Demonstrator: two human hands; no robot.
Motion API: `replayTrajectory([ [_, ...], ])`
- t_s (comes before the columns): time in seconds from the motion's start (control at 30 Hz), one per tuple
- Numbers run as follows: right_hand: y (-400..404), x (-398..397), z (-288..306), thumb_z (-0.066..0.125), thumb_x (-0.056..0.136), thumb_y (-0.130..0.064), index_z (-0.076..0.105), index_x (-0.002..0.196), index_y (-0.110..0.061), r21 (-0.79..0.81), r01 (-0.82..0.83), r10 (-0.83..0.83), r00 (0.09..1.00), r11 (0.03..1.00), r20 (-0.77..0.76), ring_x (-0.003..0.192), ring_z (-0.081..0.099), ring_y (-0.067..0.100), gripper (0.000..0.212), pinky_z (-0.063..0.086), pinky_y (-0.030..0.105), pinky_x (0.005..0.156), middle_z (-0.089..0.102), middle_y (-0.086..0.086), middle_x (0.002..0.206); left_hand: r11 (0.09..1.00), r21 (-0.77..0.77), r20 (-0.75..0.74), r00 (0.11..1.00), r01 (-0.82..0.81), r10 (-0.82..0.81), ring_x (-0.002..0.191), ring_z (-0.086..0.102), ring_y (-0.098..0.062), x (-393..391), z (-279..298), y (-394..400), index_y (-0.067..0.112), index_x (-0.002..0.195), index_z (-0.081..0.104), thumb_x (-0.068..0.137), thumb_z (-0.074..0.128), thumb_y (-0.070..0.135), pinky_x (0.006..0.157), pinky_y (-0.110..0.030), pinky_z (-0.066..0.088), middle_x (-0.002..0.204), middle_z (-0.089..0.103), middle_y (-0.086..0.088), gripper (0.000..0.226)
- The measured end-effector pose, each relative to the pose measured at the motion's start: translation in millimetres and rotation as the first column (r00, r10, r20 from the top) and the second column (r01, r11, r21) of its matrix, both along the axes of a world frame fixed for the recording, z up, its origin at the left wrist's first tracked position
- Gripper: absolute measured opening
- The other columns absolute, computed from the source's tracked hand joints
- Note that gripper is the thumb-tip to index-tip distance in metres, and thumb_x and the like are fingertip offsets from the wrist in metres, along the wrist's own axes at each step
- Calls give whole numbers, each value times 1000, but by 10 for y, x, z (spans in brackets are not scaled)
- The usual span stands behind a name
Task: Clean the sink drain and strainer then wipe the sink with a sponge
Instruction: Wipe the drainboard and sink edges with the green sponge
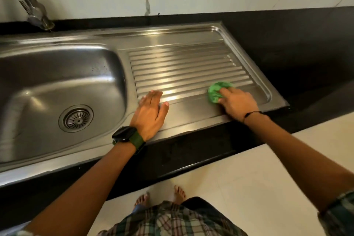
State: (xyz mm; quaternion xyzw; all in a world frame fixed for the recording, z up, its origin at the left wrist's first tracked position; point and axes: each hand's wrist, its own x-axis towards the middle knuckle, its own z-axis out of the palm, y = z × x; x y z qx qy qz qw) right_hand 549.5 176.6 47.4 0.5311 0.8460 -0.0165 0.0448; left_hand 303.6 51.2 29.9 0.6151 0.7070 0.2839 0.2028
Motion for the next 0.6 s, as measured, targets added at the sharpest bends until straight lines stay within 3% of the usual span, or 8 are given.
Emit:
replayTrajectory([
  [0.17,249,289,14,39,95,-29,45,115,-3,52,319,-317,948,946,-32,105,54,45,34,42,48,83,56,28,120,1000,-20,10,1000,-13,13,139,29,-26,0,-3,-20,6,138,37,94,27,38,115,-36,20,146,39,-14,56],
  [0.3,54,-18,48,41,93,-32,47,111,-1,37,440,-435,895,897,-103,104,56,44,36,44,44,82,59,27,115,999,-4,77,996,-47,48,137,31,-26,29,5,19,5,137,37,99,32,28,114,-37,23,144,40,-16,45],
  [0.47,-570,-838,49,45,91,-36,43,113,-6,-13,261,-260,956,965,-138,100,59,41,38,47,42,80,63,23,110,999,31,148,989,-36,31,142,21,-24,25,38,-11,4,141,31,99,30,27,118,-33,12,150,30,-16,48],
  [0.6,-1036,-1468,84,50,86,-25,48,121,-10,-128,-17,-26,946,992,-323,92,61,37,38,49,38,75,64,17,108,996,89,195,981,-6,-12,144,17,-20,20,91,-64,7,143,29,94,24,35,116,-25,6,153,26,-12,56],
])
